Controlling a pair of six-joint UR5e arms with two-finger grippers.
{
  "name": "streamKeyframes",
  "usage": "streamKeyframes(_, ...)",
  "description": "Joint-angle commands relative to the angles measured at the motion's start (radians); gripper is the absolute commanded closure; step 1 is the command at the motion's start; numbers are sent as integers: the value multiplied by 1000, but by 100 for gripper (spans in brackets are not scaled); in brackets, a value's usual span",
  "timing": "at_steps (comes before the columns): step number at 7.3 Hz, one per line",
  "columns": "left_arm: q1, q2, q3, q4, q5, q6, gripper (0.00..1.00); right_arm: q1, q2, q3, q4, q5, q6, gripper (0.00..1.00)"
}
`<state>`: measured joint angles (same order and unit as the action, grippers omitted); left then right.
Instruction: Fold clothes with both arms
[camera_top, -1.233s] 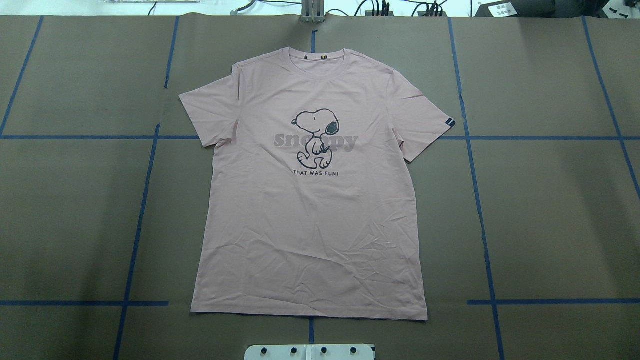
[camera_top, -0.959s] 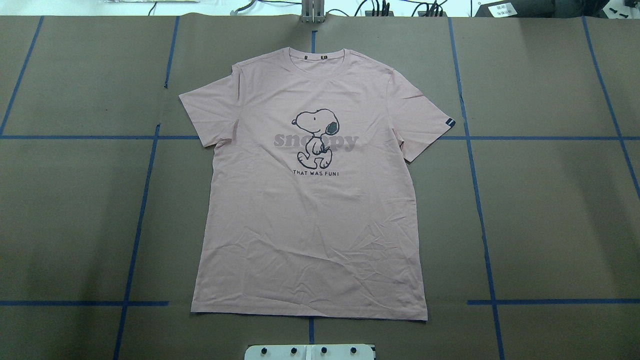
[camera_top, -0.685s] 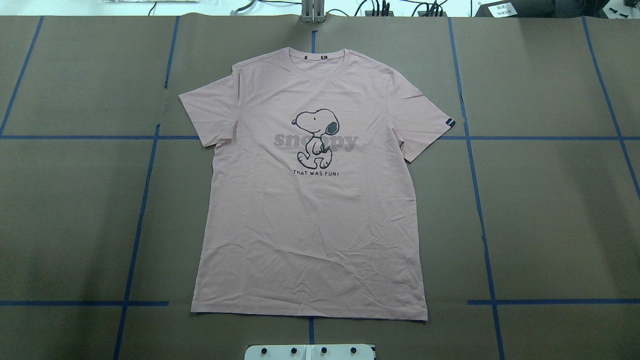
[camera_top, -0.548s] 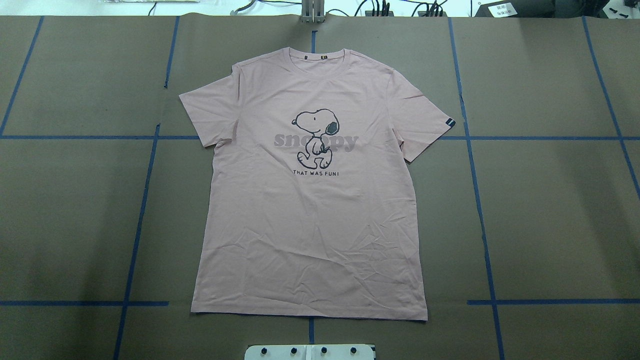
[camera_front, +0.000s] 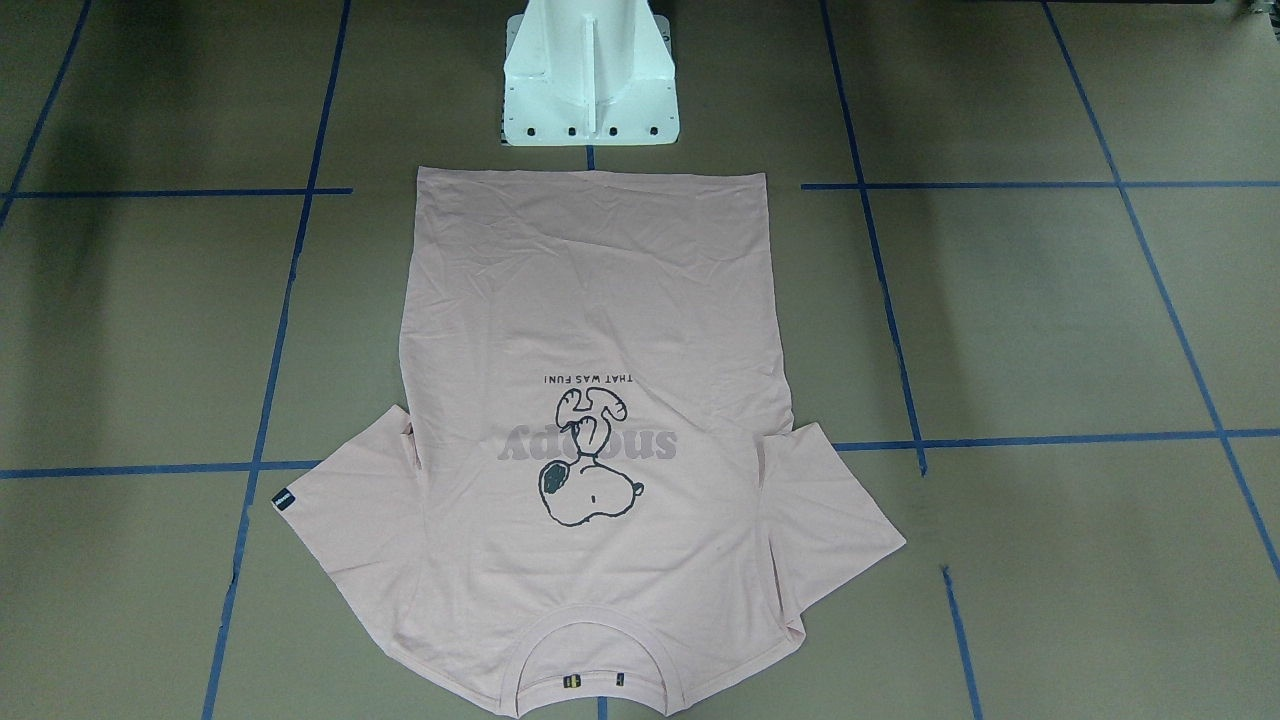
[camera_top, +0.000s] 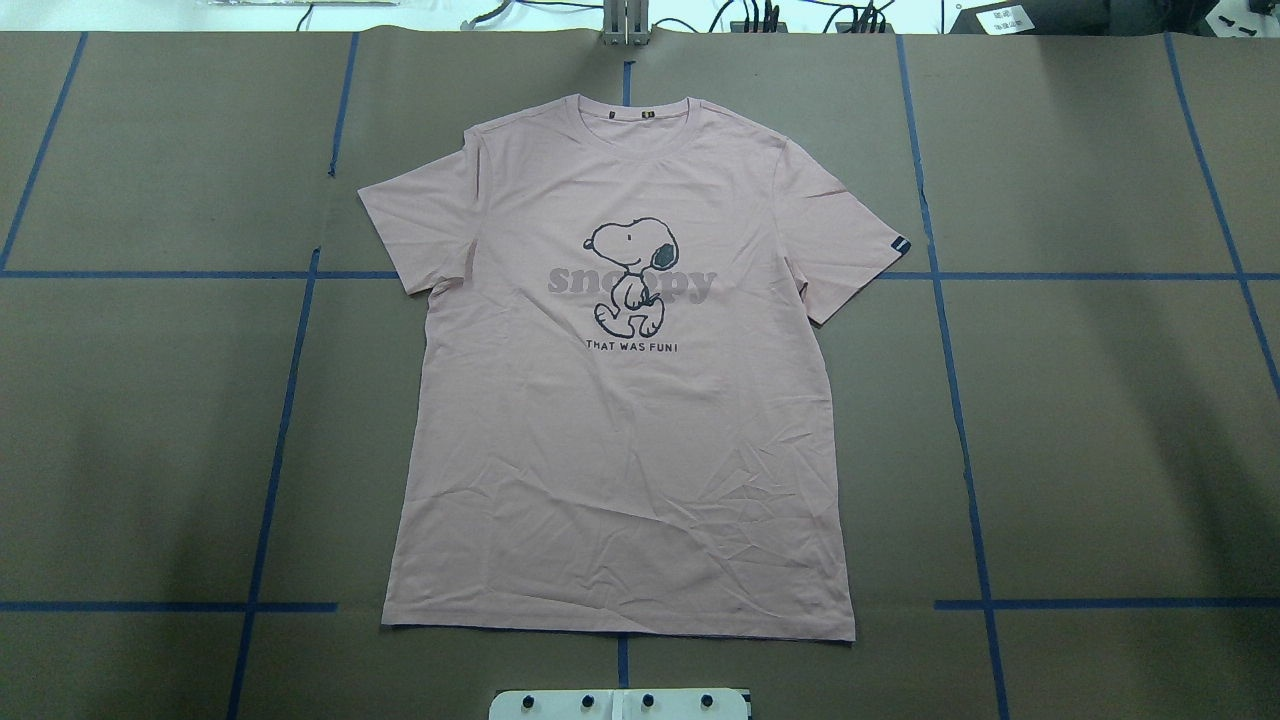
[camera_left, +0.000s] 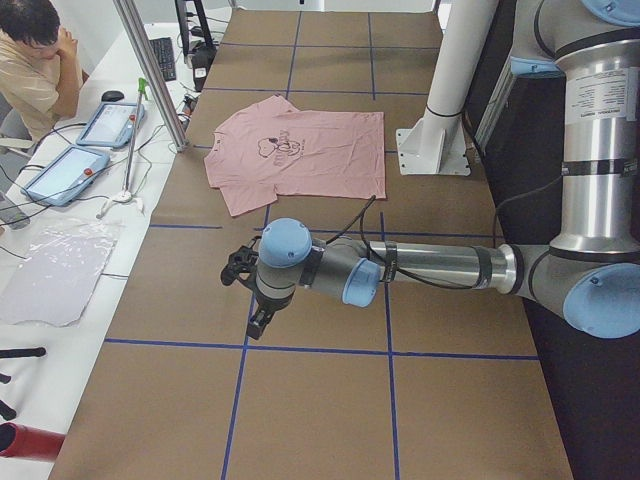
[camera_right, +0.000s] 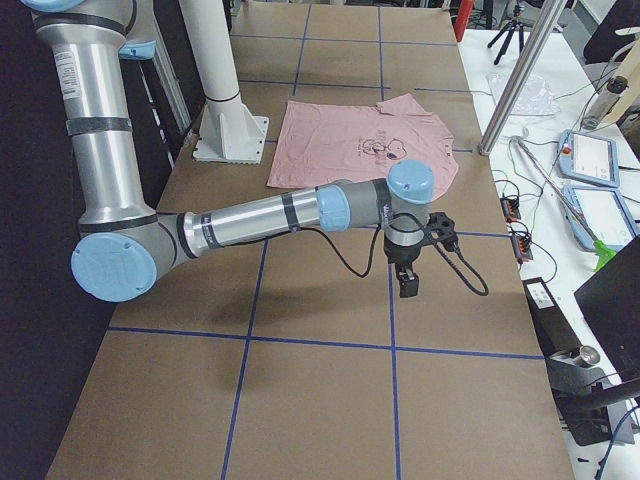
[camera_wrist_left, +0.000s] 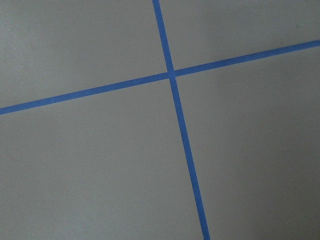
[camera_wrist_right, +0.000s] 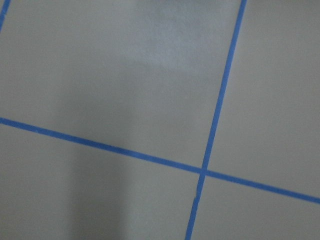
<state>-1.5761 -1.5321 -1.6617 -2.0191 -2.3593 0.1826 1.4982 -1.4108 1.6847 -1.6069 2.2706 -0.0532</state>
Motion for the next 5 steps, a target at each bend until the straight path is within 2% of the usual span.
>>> streamKeyframes(1,1,-182,139,-223,-8,-33,0,-4,26,-88,216,0,18,0)
streamKeyframes(3,11,-273,180,-248,-9,-215,0,-34,61,-173,432,3,196,0)
streamKeyframes(4,28,-296,169,-268,-8,-269,0,-118,100,-172,456,-6,393,0)
streamKeyframes(5,104,-295,183,-346,-5,-281,0,-204,148,-162,496,-49,588,0)
